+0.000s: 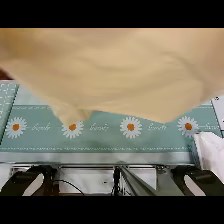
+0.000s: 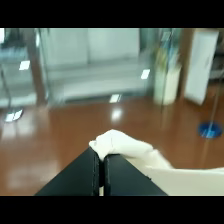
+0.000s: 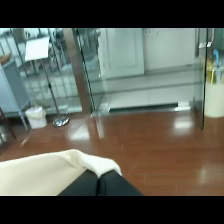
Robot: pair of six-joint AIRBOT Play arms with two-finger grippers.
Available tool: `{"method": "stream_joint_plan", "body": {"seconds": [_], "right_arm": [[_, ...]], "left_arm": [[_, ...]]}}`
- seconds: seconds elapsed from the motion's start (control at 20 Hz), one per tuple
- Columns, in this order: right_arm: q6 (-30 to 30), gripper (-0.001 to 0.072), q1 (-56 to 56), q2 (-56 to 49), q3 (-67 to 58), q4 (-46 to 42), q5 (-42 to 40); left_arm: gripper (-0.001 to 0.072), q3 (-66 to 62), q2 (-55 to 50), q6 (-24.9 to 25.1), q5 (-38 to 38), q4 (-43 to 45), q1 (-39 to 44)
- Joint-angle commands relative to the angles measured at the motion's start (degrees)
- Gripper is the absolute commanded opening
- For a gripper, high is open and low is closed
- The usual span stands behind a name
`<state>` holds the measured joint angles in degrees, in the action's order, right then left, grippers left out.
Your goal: Fold the shirts.
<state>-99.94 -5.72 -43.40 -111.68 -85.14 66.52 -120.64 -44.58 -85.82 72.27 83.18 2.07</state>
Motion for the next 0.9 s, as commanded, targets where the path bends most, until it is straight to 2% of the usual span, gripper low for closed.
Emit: {"method": "stream_joint_plan", "body": {"seconds": [0.0, 0.1, 0.3, 0.45, 0.55, 0.65, 0.75, 0.85], "right_arm": [[0.2, 0.0013, 0.2, 0.0, -3.7, 0.2, 4.0], [0.2, 0.0013, 0.2, 0.0, -4.8, -0.5, 9.4], [1.5, 0.0013, 0.2, 0.0, -5.0, -5.6, 22.4], [4.3, 0.0013, 0.2, -0.4, -4.9, -13.3, 32.3], [7.9, 0.0013, 0.2, -2.3, -3.8, -18.8, 39.8], [8.7, 0.0013, 0.2, -4.7, -0.4, -16.0, 39.4], [9.7, 0.0013, 0.2, -9.4, 2.9, -13.3, 38.1], [13.6, 0.0013, 0.2, -15.2, 5.3, -17.7, 33.5]], "left_arm": [[0.0031, -0.1, 5.6, -2.2, 0.3, -3.3, 0.1], [0.0031, -0.1, 6.9, -3.7, 4.8, -3.2, -0.4], [0.0031, 1.7, 6.9, -4.3, 19.0, -3.3, -2.6], [0.0030, 6.1, 6.9, -4.3, 24.7, -3.2, -3.6], [0.0031, 11.3, 6.7, -4.3, 24.8, -3.3, -3.9], [0.0031, 18.4, 6.5, -3.6, 22.9, -3.3, -3.8], [0.0031, 26.6, 6.5, -3.4, 17.0, -3.4, -3.8], [0.0031, 34.8, 5.9, -3.4, 8.3, -3.6, -3.8]]}}
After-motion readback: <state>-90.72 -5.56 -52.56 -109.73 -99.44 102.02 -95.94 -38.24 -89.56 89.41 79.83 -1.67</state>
